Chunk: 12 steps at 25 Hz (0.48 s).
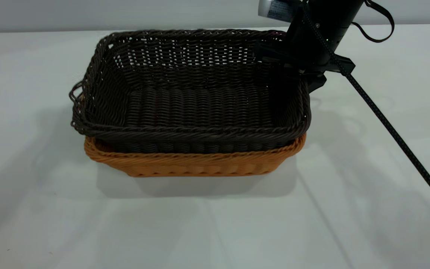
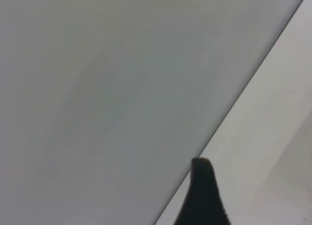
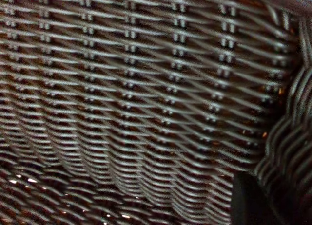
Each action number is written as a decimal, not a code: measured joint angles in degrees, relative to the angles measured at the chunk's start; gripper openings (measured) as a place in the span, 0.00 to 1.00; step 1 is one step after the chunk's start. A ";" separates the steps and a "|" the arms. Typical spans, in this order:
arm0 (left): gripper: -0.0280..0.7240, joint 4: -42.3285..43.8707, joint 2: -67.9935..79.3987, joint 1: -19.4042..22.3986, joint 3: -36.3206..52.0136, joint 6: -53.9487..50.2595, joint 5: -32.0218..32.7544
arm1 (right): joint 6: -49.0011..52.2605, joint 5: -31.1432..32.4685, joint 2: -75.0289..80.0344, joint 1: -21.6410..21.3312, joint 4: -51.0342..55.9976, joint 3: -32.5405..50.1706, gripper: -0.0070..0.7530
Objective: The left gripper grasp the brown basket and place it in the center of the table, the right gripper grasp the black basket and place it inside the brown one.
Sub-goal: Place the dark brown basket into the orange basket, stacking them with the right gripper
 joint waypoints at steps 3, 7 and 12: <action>0.69 0.00 0.00 0.00 0.00 0.00 0.00 | 0.00 0.55 0.02 0.00 0.01 -0.26 0.37; 0.69 0.00 0.00 0.00 0.00 0.00 0.00 | -1.54 3.48 -1.10 0.05 -1.15 -0.32 0.59; 0.69 -0.05 -0.14 0.00 0.00 -0.06 0.36 | -2.10 6.49 -4.51 0.05 -8.67 -0.86 0.76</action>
